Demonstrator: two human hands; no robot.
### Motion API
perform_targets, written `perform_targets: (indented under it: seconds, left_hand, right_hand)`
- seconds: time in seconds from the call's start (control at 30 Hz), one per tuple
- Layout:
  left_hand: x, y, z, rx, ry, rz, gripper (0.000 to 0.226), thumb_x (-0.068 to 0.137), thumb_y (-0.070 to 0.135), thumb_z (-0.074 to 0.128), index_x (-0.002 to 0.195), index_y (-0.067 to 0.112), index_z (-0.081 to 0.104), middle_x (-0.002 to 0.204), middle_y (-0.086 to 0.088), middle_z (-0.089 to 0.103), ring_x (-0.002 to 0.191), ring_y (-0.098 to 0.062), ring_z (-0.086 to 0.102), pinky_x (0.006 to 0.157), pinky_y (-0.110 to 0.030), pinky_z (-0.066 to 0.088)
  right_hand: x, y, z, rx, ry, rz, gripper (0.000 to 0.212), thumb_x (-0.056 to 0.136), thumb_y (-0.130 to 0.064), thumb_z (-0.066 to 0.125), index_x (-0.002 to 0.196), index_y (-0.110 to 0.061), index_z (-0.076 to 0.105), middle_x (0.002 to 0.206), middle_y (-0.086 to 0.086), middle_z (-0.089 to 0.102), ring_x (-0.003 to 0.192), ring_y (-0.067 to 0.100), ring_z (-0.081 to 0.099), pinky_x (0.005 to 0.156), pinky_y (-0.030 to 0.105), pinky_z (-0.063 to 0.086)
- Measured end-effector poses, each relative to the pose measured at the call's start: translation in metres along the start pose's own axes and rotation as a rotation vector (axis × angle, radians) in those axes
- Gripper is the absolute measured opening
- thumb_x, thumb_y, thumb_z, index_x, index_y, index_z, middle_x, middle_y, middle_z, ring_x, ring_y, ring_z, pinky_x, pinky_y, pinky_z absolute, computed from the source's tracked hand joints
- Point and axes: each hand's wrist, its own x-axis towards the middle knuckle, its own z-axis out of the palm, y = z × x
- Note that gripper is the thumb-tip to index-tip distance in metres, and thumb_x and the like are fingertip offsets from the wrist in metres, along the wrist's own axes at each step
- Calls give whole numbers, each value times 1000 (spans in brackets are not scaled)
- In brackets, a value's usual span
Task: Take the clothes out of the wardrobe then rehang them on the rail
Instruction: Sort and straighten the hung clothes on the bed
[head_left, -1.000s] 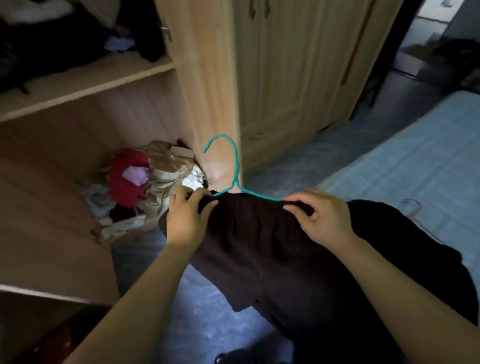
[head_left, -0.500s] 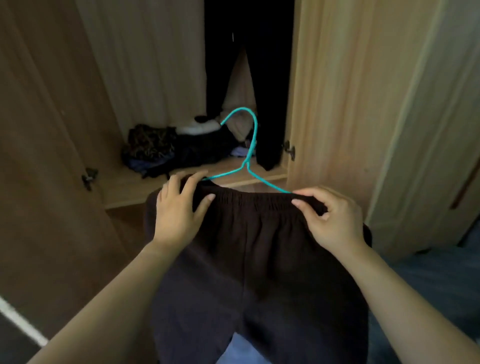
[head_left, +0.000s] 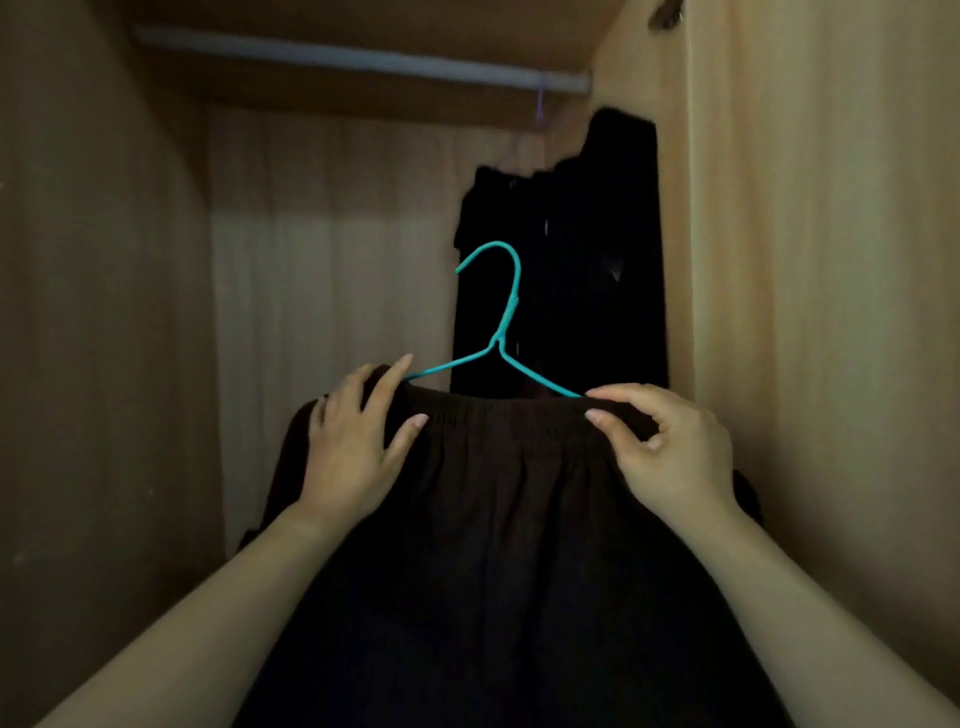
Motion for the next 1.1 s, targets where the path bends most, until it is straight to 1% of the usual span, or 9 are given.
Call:
perform_targets:
  seconds: [0.17,0.27,0.33,0.5,0.6,0.73,0.87,0.97,1.1]
  left_hand:
    - [130,-22,34,-5,165,75,62,90,55,32,147,34,18,144,-13,38,128,-33,40,104,-59,32]
    - [197,-32,51,-61,274,92,63,92,49,37,149,35,13,153,-8,24,140,-26,24,112,-55,19]
    - [232,-39,64,-109,324,119,64,93,47,38,149,34,11,157,-3,16,143,-23,16,113,-53,16]
    - [297,-79,116,-203,271,225,68,89,67,23,148,35,15,158,2,13,145,-18,10,115,-49,19]
    - [345,-102,141,-180,240,247,65,87,69,19,146,41,17,158,5,9,145,-16,8,115,-50,18]
    - [408,-115,152,-303,265,255,70,83,73,16,144,41,26,157,4,14,142,-20,16,110,-47,27]
    - [449,-123,171,-435,292,247,77,75,75,16,143,41,29,155,6,20,141,-17,16,110,-41,25]
    - [458,-123,195,-433,301,208,82,67,80,5,140,49,26,152,9,23,140,-15,16,110,-46,26]
    - [475,-120,220,-450,312,203,80,68,80,5,140,51,23,152,8,25,140,-16,17,109,-52,26]
  right_hand:
    - [127,15,39,-79,77,-50,11,82,-34,69,89,-42,68,59,-41,52,55,0,56,49,21,39]
    - [192,18,59,-156,142,-97,8,81,-37,68,85,-44,66,54,-34,54,52,2,55,50,22,39]
    - [225,21,73,-201,193,-119,7,81,-37,67,82,-43,64,53,-23,57,52,0,54,52,23,40]
    - [290,38,122,-391,290,-171,5,80,-40,65,83,-40,62,81,-17,65,76,7,60,71,34,51]
    - [335,43,146,-496,342,-186,22,78,-46,62,95,-32,65,87,-10,67,86,18,62,73,39,52]
    - [391,32,167,-554,388,-148,18,83,-43,63,100,-36,65,101,-9,68,97,19,61,72,28,45]
    - [427,42,187,-535,401,-131,11,83,-43,63,94,-42,64,102,-13,67,100,14,60,72,24,40]
    - [436,57,196,-531,371,-139,15,84,-43,64,98,-46,64,108,-21,64,103,6,57,70,21,37]
    - [455,69,205,-552,363,-116,18,84,-44,63,101,-48,63,107,-20,64,98,6,57,70,24,44]
